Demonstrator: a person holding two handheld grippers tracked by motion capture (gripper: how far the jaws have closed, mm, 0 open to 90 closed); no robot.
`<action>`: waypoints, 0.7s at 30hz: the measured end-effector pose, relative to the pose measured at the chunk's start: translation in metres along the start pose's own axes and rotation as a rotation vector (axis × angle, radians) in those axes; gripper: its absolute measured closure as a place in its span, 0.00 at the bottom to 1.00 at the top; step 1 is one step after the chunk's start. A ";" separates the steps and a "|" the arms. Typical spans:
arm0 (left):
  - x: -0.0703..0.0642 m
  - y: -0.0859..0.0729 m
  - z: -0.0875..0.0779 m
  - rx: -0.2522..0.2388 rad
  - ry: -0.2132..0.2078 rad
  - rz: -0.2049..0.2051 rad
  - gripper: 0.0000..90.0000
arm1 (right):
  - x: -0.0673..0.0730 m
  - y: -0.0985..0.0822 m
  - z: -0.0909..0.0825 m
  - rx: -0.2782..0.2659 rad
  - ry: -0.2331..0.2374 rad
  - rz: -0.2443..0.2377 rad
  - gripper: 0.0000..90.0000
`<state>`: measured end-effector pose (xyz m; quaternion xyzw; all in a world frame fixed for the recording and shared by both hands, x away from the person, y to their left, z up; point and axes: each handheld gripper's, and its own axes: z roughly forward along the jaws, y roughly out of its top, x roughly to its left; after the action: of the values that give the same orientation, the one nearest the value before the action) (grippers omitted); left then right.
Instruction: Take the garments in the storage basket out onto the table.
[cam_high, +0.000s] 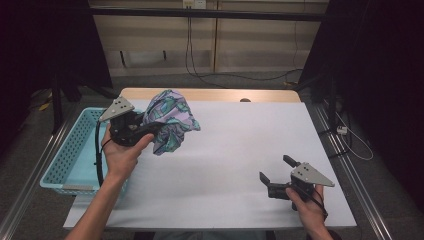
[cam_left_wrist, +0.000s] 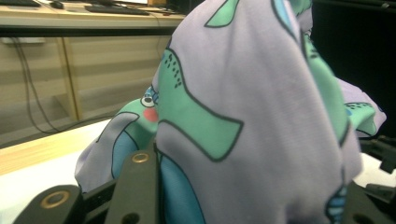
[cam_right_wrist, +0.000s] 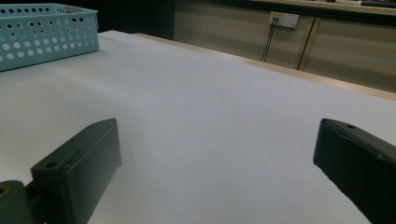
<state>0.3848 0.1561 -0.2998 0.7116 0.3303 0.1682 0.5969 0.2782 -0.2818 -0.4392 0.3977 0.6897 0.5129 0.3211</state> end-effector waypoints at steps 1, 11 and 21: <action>0.000 0.000 0.002 -0.002 -0.008 -0.006 0.64 | 0.000 0.000 0.000 0.001 0.001 -0.002 0.00; -0.011 -0.008 0.032 0.036 -0.037 -0.011 0.64 | 0.001 0.000 -0.001 0.004 -0.002 -0.001 0.00; -0.016 -0.010 0.056 0.066 -0.070 -0.017 0.64 | 0.001 0.000 -0.001 0.005 -0.006 0.001 0.00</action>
<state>0.4057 0.1049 -0.3202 0.7336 0.3205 0.1271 0.5856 0.2767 -0.2816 -0.4393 0.4003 0.6900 0.5100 0.3219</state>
